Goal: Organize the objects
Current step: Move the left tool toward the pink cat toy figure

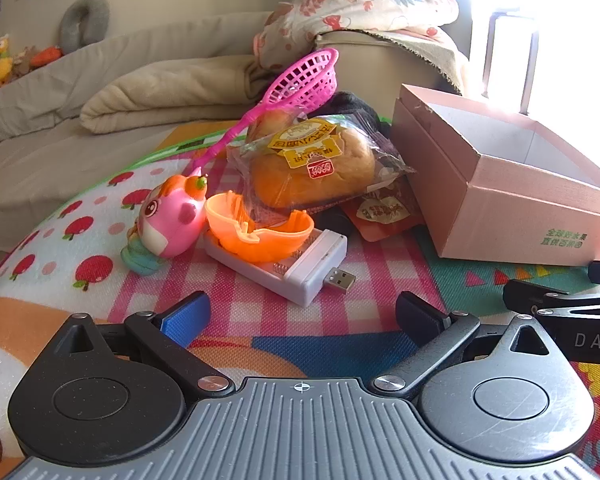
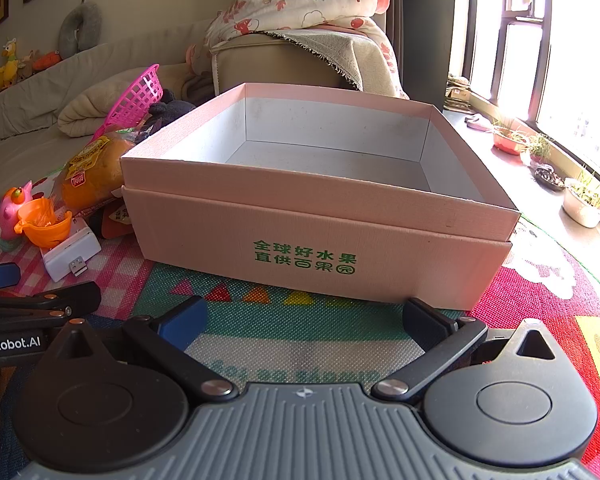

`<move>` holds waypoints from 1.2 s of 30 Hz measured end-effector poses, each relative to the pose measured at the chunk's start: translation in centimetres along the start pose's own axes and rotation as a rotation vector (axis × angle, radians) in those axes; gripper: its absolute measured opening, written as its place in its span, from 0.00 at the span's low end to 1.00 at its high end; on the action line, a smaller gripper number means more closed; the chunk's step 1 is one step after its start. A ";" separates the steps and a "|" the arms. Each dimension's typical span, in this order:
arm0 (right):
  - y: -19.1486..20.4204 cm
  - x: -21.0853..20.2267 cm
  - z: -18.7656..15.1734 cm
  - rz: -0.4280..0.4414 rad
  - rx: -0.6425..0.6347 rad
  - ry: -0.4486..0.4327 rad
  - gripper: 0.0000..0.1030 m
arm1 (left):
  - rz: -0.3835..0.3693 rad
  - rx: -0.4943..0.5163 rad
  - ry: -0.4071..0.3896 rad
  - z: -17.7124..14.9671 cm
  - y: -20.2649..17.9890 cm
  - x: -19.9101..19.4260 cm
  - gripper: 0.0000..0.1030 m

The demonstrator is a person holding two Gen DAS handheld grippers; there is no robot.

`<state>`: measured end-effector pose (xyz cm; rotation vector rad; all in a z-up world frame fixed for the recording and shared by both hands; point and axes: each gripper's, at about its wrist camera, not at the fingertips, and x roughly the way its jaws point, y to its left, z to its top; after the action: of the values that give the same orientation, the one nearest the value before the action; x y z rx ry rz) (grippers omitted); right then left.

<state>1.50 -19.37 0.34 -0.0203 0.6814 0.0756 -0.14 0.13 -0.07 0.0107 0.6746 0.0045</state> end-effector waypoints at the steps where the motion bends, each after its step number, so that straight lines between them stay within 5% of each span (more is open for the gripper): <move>1: 0.0 0.0 0.0 0.000 0.000 0.000 1.00 | -0.003 -0.004 -0.001 0.0 0.1 0.0 0.99; 36: -0.7 0.1 0.4 0.039 0.013 0.061 1.00 | -0.012 0.006 0.007 -0.3 0.2 -0.4 0.98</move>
<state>1.92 -20.00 0.59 0.0029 0.7432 0.1081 -0.59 0.32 -0.06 0.0125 0.6813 -0.0089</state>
